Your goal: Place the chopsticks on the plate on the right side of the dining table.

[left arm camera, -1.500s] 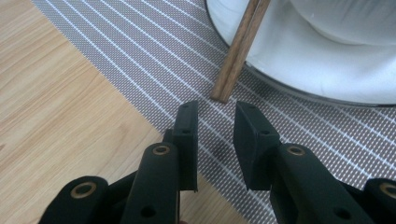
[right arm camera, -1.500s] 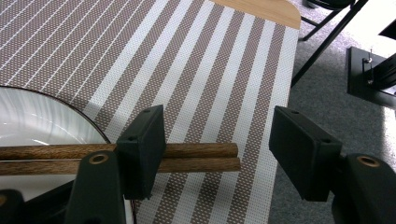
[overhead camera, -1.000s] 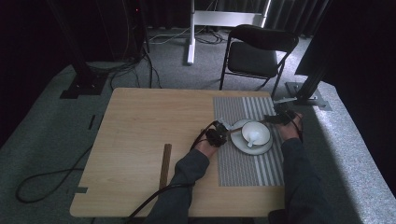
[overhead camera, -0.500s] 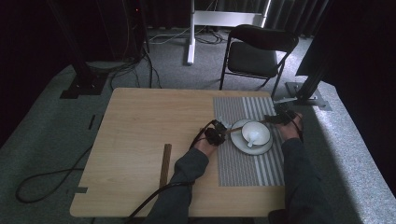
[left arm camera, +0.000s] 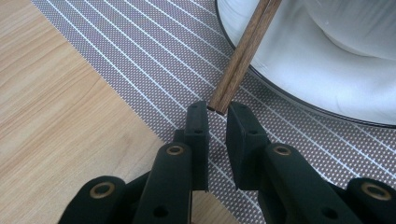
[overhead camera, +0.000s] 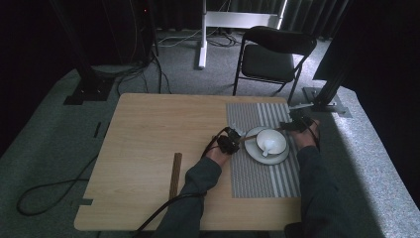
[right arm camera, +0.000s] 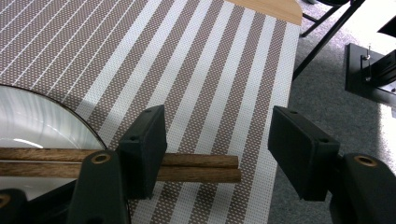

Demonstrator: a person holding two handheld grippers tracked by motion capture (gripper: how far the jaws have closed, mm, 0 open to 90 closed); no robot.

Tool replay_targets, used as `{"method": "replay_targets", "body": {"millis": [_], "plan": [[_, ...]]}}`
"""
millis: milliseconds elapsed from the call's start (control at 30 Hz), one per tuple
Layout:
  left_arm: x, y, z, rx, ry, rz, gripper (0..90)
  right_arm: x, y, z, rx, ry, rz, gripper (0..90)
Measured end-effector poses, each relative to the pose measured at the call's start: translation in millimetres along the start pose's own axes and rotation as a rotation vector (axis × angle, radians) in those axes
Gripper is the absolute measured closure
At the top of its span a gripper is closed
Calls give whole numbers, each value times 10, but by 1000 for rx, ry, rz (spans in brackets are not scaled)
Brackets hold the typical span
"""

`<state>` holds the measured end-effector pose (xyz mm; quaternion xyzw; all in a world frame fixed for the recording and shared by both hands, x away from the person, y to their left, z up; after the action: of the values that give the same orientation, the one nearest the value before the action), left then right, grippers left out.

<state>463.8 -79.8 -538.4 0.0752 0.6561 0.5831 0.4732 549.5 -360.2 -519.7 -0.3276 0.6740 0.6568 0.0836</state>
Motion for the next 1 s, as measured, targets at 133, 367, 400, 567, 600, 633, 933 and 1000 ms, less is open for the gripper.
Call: {"method": "replay_targets", "body": {"millis": [133,367,400,567,600,633,933,1000], "plan": [[-8,-4,2,-2,4,1,796,4,21,-5,1,12,2,363],[-10,-8,17,-2,10,0,796,7,26,-12,1,15,8,364],[-11,-6,19,-2,10,1,796,4,23,-11,2,14,8,364],[-15,-6,31,-2,14,0,796,-5,2,19,2,19,12,364],[-15,-6,34,-2,17,-1,796,-5,1,21,2,19,12,364],[-15,-7,37,-2,19,1,796,-5,2,21,2,20,12,365],[-28,-20,64,-1,34,4,797,25,18,-8,-4,20,18,366],[-32,-25,67,-1,33,6,797,31,19,-15,-6,20,20,366]]}}
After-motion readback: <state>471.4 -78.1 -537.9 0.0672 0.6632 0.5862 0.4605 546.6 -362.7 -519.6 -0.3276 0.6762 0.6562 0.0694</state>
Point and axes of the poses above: each handheld gripper's, and its own axes: y roughly backward along the jaws, x roughly out of its underside, z roughly to its left, the point moved 3 cm from there along -y, roughly forward along the jaws, and after that the axes turned 8 degrees about z, right-handed, at the moved point
